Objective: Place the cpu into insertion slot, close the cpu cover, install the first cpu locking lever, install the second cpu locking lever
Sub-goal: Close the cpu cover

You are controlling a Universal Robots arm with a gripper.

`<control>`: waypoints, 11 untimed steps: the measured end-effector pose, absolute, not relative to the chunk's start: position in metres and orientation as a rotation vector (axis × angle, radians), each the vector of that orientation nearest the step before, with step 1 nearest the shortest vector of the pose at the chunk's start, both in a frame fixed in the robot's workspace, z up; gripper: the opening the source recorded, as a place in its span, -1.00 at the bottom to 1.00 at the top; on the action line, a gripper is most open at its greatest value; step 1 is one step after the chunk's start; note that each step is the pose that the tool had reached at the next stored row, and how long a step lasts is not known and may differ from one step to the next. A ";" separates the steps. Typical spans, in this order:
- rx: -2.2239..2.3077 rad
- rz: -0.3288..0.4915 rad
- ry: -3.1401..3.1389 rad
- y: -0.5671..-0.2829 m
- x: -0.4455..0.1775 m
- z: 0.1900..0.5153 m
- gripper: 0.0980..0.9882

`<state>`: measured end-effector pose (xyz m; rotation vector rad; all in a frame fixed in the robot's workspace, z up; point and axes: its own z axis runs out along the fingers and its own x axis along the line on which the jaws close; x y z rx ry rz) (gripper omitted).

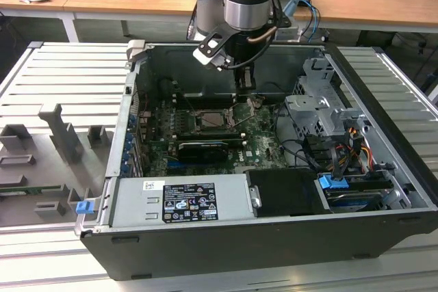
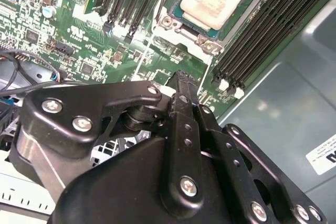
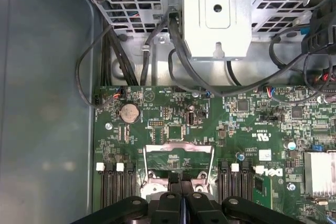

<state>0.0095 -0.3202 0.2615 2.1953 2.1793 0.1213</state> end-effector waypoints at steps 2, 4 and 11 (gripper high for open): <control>2.194 0.121 2.180 -0.320 0.011 0.261 -0.98; 2.192 0.122 2.183 -0.320 0.013 0.261 -0.98; 2.190 0.122 2.184 -0.320 0.015 0.261 -0.98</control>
